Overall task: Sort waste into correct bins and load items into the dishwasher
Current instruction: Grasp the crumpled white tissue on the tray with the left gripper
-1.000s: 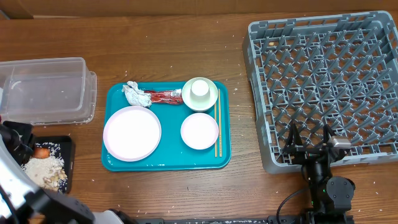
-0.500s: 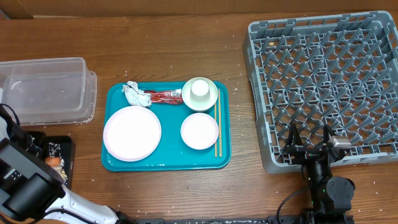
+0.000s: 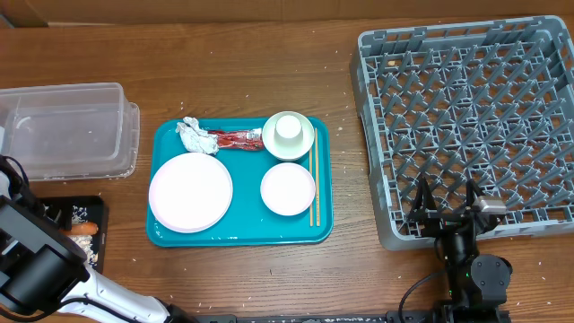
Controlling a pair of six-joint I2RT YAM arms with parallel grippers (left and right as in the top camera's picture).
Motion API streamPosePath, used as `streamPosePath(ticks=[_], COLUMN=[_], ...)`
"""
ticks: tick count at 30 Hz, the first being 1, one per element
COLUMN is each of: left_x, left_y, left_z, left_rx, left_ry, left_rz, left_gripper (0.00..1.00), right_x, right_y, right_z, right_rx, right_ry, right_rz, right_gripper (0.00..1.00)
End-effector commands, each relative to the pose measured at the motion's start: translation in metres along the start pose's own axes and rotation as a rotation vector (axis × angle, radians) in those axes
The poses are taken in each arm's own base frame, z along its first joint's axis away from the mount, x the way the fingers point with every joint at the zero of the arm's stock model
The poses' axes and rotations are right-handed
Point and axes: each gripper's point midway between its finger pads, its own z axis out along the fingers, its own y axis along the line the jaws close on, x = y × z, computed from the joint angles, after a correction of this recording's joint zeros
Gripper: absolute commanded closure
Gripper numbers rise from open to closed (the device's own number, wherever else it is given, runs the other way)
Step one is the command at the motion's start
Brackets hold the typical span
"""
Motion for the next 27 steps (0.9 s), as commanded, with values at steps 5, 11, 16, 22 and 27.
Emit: streamPosePath(ticks=[5, 11, 16, 22, 27], left_x=[-0.001, 0.032, 0.092, 0.180, 0.259], left_y=[-0.025, -0.050, -0.074, -0.123, -0.174], left_z=[-0.056, -0.140, -0.202, -0.223, -0.196], left_rx=[0.192, 0.506, 0.682, 0.712, 0.577], left_ry=[0.051, 0.005, -0.103, -0.191, -0.303], left_rz=[0.049, 0.176, 0.429, 0.791, 1.092], left_gripper=[0.12, 0.14, 0.15, 0.14, 0.11], right_x=[0.002, 0.002, 0.002, 0.002, 0.002], right_y=[0.002, 0.002, 0.001, 0.002, 0.002], right_z=[0.000, 0.000, 0.000, 0.000, 0.000], right_rx=[-0.010, -0.010, -0.010, -0.010, -0.010], right_ry=[-0.001, -0.002, -0.001, -0.001, -0.001], right_rz=[-0.004, -0.004, -0.004, -0.004, -0.004], right_gripper=[0.00, 0.00, 0.00, 0.00, 0.00])
